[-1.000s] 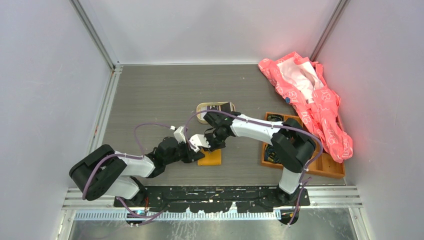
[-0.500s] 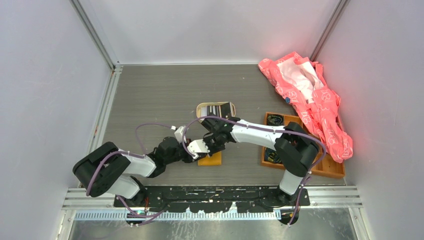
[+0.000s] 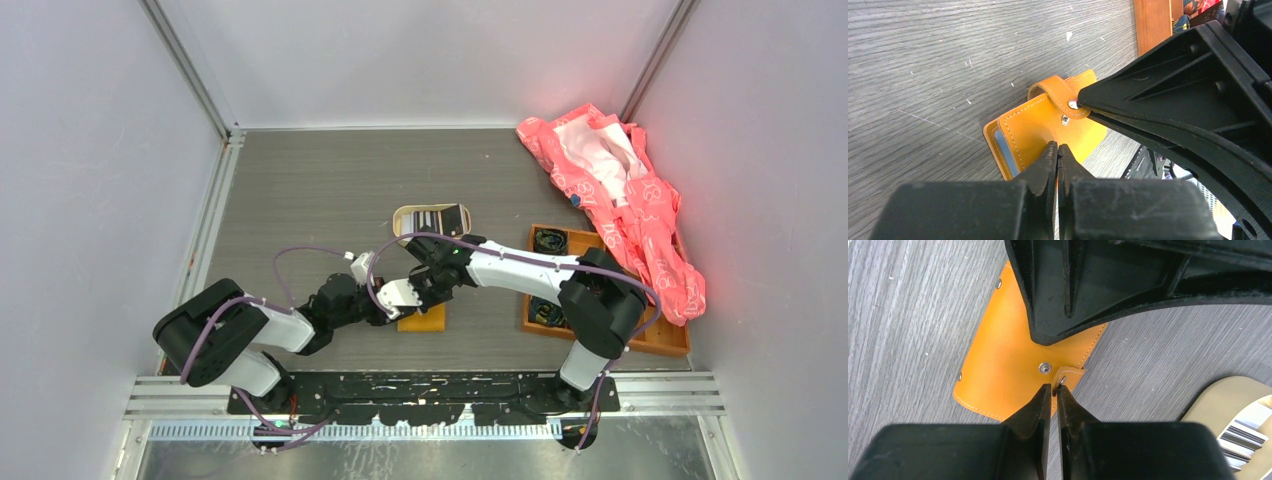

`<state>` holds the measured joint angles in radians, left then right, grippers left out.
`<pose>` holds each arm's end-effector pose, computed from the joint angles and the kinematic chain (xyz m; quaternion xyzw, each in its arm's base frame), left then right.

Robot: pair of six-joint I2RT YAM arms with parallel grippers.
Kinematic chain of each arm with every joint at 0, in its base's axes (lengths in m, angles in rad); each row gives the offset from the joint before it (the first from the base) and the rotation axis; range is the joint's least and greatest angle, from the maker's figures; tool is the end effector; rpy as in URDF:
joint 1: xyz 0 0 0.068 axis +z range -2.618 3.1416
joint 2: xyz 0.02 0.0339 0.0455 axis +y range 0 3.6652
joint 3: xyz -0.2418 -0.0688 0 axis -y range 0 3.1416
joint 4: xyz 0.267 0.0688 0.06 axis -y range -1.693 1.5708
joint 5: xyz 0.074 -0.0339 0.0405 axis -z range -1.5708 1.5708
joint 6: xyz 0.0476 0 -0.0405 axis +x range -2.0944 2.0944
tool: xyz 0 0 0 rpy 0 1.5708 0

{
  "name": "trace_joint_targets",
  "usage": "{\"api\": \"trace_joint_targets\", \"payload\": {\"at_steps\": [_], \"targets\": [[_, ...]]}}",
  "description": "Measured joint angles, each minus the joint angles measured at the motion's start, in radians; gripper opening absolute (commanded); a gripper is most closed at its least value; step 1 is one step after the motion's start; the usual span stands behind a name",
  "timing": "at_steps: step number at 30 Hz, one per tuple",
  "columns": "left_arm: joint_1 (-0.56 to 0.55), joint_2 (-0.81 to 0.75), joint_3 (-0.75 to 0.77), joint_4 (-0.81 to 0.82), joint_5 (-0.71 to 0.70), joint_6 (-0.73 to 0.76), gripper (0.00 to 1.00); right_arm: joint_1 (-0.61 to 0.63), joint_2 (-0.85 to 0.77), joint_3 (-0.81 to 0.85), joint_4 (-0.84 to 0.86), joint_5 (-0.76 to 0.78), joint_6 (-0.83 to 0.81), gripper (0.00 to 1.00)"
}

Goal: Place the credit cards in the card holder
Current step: Close the card holder at the center of the board.

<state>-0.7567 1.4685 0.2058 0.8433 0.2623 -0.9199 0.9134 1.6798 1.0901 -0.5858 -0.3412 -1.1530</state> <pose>0.1682 -0.1758 0.0689 0.0032 0.8346 -0.4747 0.2794 0.1996 0.2847 0.1456 -0.8471 0.4662 0.1421 0.2120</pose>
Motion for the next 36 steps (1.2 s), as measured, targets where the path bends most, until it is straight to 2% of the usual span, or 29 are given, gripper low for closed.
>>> {"api": "trace_joint_targets", "payload": {"at_steps": [8,15,18,24,36], "targets": [[0.002,0.000,0.000,-0.001,0.000,-0.008,0.00,0.001,-0.005,-0.006,-0.005,0.001,0.000,0.15],[0.004,0.002,0.000,-0.001,0.003,-0.016,0.00,0.001,-0.005,-0.021,0.021,0.016,0.009,0.05],[0.004,0.002,0.000,0.000,0.004,-0.016,0.00,0.001,-0.005,-0.023,0.038,0.025,0.020,0.05],[0.005,0.006,0.000,0.004,0.008,-0.017,0.00,0.001,-0.005,-0.024,0.066,0.045,0.042,0.17],[0.005,0.020,0.000,0.023,0.011,-0.021,0.00,0.001,-0.005,-0.034,0.093,0.048,0.059,0.18]]}}
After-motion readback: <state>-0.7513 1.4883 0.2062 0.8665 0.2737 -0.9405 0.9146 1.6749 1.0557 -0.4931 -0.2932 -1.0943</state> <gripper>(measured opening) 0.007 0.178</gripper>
